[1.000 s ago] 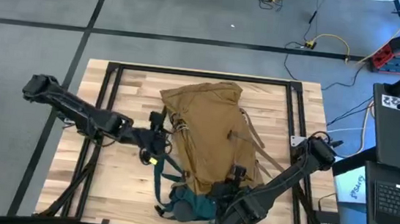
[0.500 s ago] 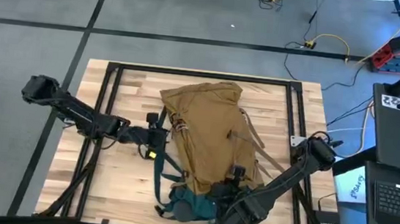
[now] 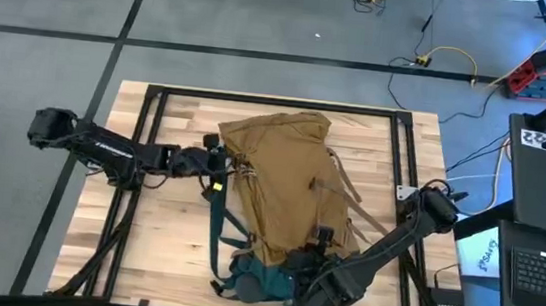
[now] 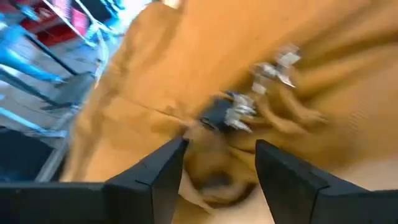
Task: Unpack backpack
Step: Open the brown backpack
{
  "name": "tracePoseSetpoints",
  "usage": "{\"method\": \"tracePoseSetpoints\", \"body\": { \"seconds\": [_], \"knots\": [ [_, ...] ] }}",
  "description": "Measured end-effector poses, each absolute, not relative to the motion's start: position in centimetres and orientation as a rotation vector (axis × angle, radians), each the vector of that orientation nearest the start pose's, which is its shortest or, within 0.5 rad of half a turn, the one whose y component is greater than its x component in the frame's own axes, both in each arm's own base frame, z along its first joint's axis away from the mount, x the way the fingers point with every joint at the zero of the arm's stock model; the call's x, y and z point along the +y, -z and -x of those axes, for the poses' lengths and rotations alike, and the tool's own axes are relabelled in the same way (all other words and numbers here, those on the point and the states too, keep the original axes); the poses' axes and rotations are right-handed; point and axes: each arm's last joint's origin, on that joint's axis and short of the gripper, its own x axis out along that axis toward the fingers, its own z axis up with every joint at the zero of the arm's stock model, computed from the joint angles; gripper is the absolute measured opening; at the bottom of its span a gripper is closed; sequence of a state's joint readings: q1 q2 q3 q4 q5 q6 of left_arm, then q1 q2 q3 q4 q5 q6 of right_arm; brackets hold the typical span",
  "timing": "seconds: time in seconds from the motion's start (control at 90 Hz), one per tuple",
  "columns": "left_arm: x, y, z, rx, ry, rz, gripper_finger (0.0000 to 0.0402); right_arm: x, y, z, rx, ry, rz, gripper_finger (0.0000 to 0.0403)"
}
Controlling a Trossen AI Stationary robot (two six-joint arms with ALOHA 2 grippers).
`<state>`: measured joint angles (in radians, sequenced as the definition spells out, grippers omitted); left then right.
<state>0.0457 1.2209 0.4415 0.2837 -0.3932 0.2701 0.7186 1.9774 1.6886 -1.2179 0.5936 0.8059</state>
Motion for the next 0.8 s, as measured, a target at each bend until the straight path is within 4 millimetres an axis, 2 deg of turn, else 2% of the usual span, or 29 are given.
{"method": "tracePoseSetpoints", "body": {
  "seconds": [0.167, 0.544, 0.8],
  "knots": [
    [3.0, -18.2, -23.0, 0.497, -0.379, -0.358, 0.0182, 24.0, -23.8, -29.9, 1.083, 0.363, 0.207, 0.0025],
    [3.3, -18.7, -22.9, 0.481, -0.418, -0.395, 0.0182, 23.9, -23.2, -29.8, 1.088, 0.366, 0.213, 0.0025],
    [3.3, -18.8, -23.0, 0.471, -0.42, -0.401, 0.0182, 24.2, -25.6, -30.4, 1.016, 0.329, 0.288, 0.0026]
  ]
}}
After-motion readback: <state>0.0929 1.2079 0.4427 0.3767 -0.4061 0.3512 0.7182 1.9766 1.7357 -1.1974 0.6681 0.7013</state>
